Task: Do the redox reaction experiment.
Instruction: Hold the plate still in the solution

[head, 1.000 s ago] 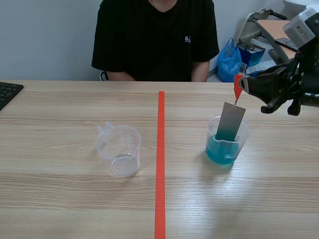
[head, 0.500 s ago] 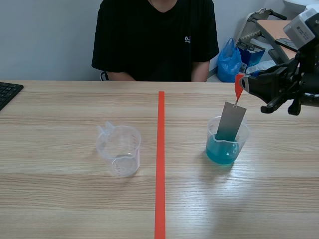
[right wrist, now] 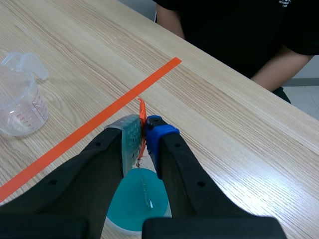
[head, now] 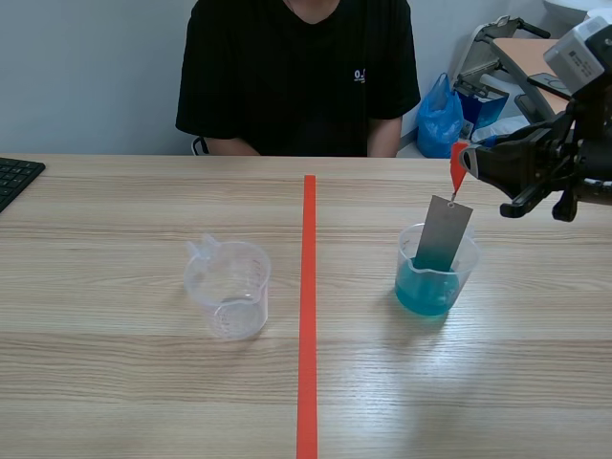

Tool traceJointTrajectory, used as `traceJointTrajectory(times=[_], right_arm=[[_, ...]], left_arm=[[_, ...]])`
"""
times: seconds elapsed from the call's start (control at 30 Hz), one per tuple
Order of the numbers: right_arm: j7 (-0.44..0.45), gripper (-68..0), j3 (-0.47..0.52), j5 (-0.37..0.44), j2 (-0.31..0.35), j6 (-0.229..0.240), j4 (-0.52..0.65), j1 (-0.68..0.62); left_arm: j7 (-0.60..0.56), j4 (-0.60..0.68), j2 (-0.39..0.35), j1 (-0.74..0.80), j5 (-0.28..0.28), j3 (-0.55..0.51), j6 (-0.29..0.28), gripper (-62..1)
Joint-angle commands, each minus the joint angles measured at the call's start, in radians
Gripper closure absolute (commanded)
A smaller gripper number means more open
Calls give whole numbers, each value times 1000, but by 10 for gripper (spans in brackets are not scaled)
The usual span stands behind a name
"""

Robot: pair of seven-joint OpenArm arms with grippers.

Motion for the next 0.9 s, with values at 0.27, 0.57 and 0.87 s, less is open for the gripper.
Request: traceJointTrajectory(times=[0.27, 0.57, 0.87], right_arm=[[6, -15, 1, 4, 8, 8, 4, 14], [6, -15, 1, 4, 9, 8, 5, 14], [5, -15, 2, 15, 26, 8, 22, 14]], left_arm=[[-14, 12, 0, 8, -11, 3, -1, -31], [-14, 12, -1, 8, -11, 3, -2, -31], [-34, 12, -1, 8, -14, 3, -3, -31]])
